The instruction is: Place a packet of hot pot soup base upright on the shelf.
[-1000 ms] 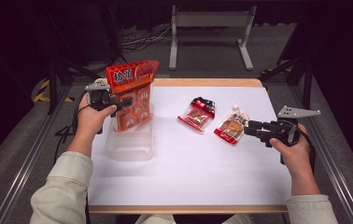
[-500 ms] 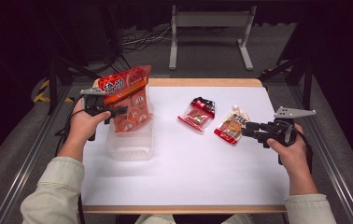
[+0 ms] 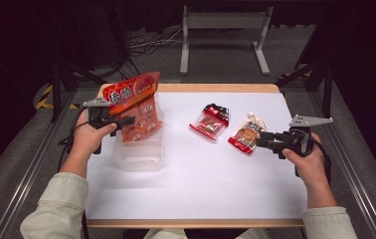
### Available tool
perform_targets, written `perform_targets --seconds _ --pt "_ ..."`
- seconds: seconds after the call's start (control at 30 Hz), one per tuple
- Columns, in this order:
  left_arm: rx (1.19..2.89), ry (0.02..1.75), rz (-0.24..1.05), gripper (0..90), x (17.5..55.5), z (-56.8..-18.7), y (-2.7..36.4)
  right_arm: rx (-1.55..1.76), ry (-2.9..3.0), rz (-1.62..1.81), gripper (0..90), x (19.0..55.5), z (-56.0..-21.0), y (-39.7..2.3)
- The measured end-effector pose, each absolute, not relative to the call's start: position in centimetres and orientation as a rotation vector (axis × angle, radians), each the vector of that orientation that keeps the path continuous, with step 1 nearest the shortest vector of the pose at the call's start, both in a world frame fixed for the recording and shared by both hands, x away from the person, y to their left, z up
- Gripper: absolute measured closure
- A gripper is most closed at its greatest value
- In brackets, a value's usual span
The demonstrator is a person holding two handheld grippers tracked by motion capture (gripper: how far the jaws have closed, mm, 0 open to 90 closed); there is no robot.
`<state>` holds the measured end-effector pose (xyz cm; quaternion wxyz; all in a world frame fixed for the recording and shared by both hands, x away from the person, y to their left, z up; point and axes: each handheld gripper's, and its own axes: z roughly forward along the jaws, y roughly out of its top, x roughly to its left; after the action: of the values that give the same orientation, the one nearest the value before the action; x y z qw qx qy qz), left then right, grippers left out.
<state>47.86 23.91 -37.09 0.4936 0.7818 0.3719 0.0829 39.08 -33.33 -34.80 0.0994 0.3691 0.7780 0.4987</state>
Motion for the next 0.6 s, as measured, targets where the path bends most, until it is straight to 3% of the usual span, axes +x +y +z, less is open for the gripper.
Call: perform_targets --seconds 0.37,0.43,0.53,0.6 --pt "1.856 0.925 0.245 69.0 47.87 -37.62 24.18 1.098 2.305 1.467 60.3 39.1 -34.82 -33.33" --pt "1.85 0.943 0.299 59.8 47.86 -37.6 24.27 1.096 2.302 1.467 60.3 39.13 -34.85 -33.32" --pt "1.807 0.963 0.363 38.2 47.75 -37.63 24.51 1.092 2.29 1.461 59.6 39.16 -34.88 -33.33" --pt "1.769 0.971 0.37 35.1 47.56 -37.51 24.82 1.08 2.278 1.451 59.3 39.23 -34.94 -33.37"
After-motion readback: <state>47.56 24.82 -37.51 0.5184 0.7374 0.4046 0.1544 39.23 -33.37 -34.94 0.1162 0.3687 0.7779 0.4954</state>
